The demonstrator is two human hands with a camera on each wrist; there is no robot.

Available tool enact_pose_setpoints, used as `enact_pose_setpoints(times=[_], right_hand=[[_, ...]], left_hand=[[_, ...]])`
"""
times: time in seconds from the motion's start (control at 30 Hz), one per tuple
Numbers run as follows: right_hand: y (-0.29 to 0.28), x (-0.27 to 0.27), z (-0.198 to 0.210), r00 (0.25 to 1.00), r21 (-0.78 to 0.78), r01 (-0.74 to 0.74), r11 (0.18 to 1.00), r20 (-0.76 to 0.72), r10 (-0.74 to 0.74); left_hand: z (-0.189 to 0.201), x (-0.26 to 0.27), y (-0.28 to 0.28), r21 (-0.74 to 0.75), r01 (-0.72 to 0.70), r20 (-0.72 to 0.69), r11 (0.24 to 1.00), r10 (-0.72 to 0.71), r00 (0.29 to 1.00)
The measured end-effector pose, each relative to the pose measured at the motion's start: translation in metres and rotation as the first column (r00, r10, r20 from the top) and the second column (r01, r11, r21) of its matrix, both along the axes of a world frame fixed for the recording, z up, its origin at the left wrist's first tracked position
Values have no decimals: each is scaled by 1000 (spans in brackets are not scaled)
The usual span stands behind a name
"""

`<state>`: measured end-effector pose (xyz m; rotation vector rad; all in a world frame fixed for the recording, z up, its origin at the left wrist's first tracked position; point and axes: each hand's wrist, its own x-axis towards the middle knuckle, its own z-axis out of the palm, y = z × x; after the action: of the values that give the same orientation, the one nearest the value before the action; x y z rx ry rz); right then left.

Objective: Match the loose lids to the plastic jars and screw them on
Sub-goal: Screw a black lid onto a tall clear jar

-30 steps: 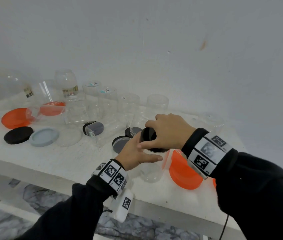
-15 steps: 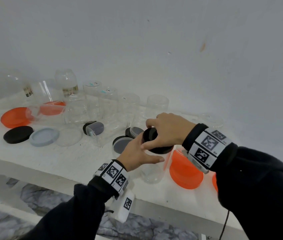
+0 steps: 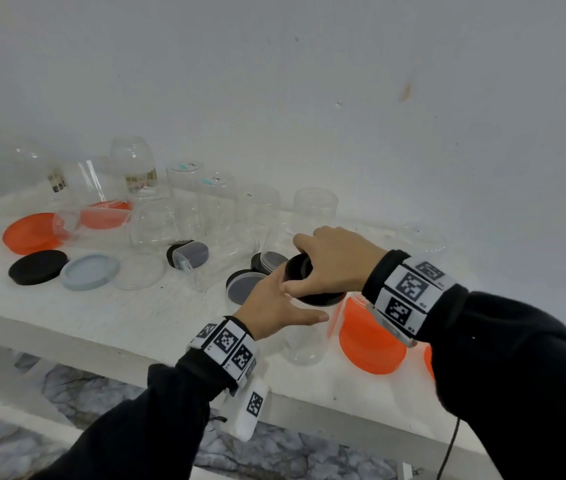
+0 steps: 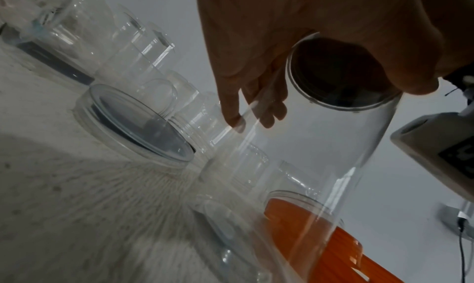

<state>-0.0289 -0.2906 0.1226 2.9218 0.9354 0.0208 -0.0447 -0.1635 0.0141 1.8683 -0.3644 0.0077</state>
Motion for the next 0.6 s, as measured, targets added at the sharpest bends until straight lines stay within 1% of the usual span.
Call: enact_pose_setpoints(times=[0.07,0.1,0.13,0.17,0.2,0.23,0.3,0.43,0.53,0.57,0.6], right_hand=[[-3,-2,0,1000,-62,3,998,1,-3],[-6,-1,3,998,-98,-15,995,-59,9],[-8,-1,7,986,-100,-51,994,-166,34],[-10,0,12,956,-73,-99,992,-283,74],[-10,2,16,924,-44,-142,989,-363,117],[-10,3,18,908,-28,-174,984,-392,149],[-10,3,18,927,-15,-170,985,-343,155],[-8,-2,11,980,6,-92,996,-176,92],[-4,-5,2,999,42,-21,999,-43,23],[-4,-6,1,1000,38,-9,999,-11,10],[-4,-5,2,1000,16,-8,1000,-12,9]], left_hand=[[1,-1,0,19,5,5,1000,-5,1000],[2,-1,1,29,11,1,1000,-11,1000],[4,-1,1,38,18,-3,999,-18,1000],[6,-1,1,48,22,-2,999,-22,1000],[6,-2,1,54,23,4,998,-23,1000],[7,-2,1,52,21,13,998,-22,1000],[6,-5,-1,36,4,17,999,-4,1000],[3,-7,-4,-8,-7,1,1000,7,1000],[1,-8,-3,-20,-5,2,1000,5,1000],[1,-8,-3,-15,-5,1,1000,5,1000],[2,-8,-2,-4,-3,1,1000,3,1000]])
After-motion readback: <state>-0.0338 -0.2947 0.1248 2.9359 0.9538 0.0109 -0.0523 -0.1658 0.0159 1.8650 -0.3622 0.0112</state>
